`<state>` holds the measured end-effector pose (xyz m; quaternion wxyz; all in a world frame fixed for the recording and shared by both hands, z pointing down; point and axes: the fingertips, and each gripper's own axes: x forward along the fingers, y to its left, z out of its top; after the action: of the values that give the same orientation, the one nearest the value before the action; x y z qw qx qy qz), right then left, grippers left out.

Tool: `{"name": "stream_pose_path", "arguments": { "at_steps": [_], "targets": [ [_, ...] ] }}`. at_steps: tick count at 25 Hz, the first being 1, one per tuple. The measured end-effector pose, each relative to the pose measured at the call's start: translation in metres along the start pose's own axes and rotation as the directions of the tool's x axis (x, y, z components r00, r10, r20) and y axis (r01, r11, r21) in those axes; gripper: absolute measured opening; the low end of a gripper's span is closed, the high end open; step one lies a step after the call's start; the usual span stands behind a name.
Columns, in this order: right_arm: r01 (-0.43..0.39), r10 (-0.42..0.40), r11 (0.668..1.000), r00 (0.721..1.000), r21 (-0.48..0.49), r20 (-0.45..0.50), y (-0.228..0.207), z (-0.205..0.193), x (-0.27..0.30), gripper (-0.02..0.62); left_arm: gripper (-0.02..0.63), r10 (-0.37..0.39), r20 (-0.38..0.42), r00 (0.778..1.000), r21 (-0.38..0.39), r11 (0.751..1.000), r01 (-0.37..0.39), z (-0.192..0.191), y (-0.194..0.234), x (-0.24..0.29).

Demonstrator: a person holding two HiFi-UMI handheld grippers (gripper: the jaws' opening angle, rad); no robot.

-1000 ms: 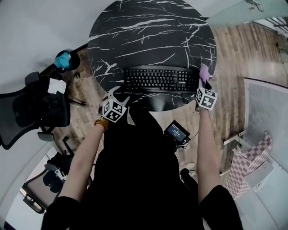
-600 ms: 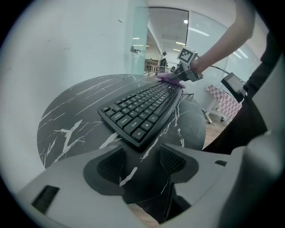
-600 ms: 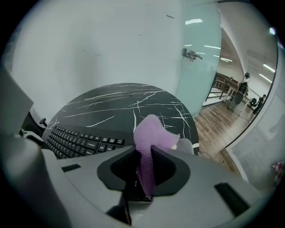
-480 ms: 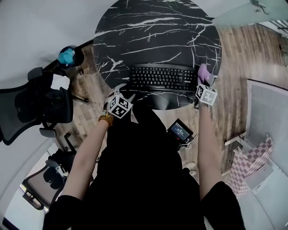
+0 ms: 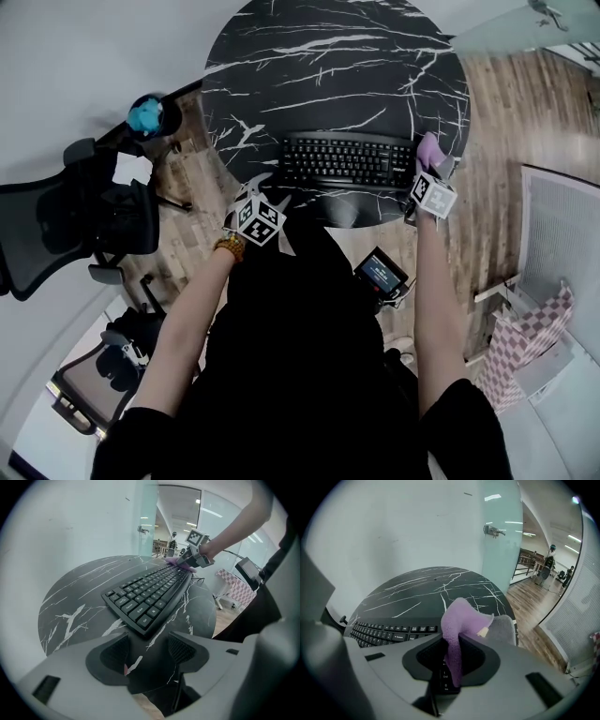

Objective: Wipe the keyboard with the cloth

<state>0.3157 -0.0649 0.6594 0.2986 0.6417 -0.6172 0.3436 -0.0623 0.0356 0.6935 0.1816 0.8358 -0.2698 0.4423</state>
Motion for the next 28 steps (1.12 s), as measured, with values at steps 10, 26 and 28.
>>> {"name": "stream_pose_path", "arguments": {
  "at_steps": [10,26,28],
  "targets": [
    [0.01,-0.01,1.0,1.0,0.0,0.002,0.016,-0.002,-0.002,0.094,0.258,0.005,0.01,1.0,-0.003,1.0,-0.005,0.001,0.001,-0.002],
    [-0.029,0.03,0.999,0.999,0.018,-0.025,0.042,-0.007,0.001,0.087,0.258,0.004,0.005,1.0,-0.01,1.0,-0.004,0.002,0.001,0.0],
    [-0.037,0.039,0.999,0.999,0.038,-0.032,0.046,-0.007,0.001,0.087,0.258,0.004,0.006,1.0,-0.008,1.0,-0.004,0.002,0.001,0.0]
  ]
}}
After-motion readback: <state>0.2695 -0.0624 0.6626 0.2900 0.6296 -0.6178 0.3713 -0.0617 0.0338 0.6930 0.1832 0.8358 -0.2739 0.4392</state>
